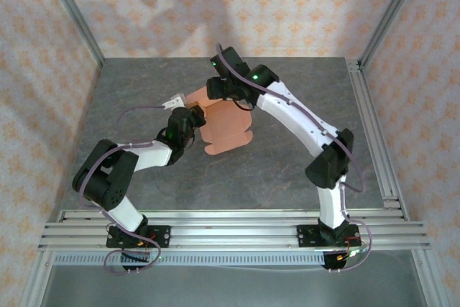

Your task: Fold the paper box

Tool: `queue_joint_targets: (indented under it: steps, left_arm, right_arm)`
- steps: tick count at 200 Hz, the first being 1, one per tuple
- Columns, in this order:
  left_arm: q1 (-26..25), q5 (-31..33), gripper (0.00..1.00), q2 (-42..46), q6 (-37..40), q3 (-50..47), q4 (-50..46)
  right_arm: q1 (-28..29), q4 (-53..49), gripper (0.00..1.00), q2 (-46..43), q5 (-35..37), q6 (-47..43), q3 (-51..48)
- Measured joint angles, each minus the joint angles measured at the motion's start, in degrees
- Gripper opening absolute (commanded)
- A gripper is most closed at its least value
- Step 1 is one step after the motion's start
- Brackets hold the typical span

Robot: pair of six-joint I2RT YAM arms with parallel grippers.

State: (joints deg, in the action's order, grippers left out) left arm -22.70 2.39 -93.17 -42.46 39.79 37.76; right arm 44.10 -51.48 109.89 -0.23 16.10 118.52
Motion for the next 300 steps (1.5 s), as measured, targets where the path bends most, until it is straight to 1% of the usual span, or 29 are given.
queue_joint_targets:
  steps: [10, 33, 66, 99, 127, 153, 195, 225, 249, 278, 300]
  left_arm:
    - [0.3, -0.5, 0.0, 0.0, 0.0, 0.6, -1.3]
    - [0.9, -1.9, 0.0, -0.1, -0.1, 2.4, -4.4]
    - [2.5, -4.3, 0.0, -0.1, -2.1, 5.6, -12.2]
    - [2.9, -5.0, 0.0, 0.9, -4.3, 8.7, -24.0]
    - [2.9, -5.2, 0.0, 3.6, -5.5, 8.7, -30.8]
    - [2.9, -5.9, 0.0, 5.1, -6.2, 8.9, -34.5]
    - [3.0, -6.6, 0.0, 5.3, -7.1, 8.9, -36.7]
    - [3.0, -6.7, 0.0, 5.3, -7.2, 8.9, -37.2]
    - [3.0, -7.0, 0.0, 5.2, -7.5, 8.9, -37.2]
    - [3.0, -7.9, 0.0, 4.8, -8.1, 9.1, -37.1]
    - [3.0, -8.0, 0.0, 4.7, -8.6, 9.1, -37.1]
  right_arm:
    - [-0.1, 2.4, 0.58, -4.1, 0.6, -0.8, -4.9]
    - [-1.0, 7.5, 0.58, -12.3, 0.4, -3.4, -13.2]
    - [-2.3, 14.1, 0.57, -17.0, 0.2, -10.5, -19.9]
    - [-2.0, 19.8, 0.57, -16.7, 0.5, -18.6, -25.6]
    - [-1.2, 25.6, 0.56, -15.1, 0.9, -24.5, -27.0]
    - [0.1, 31.3, 0.57, -11.8, 1.4, -29.8, -27.0]
    - [0.5, 39.2, 0.59, -8.0, 1.4, -38.1, -28.2]
    - [0.5, 44.6, 0.61, -7.2, 1.7, -42.4, -30.6]
    - [0.0, 46.6, 0.62, -7.2, 0.7, -44.3, -33.6]
    - [-1.2, 47.8, 0.63, -7.2, -1.6, -44.5, -36.1]
    - [-2.0, 47.7, 0.61, -7.2, -1.9, -44.5, -36.8]
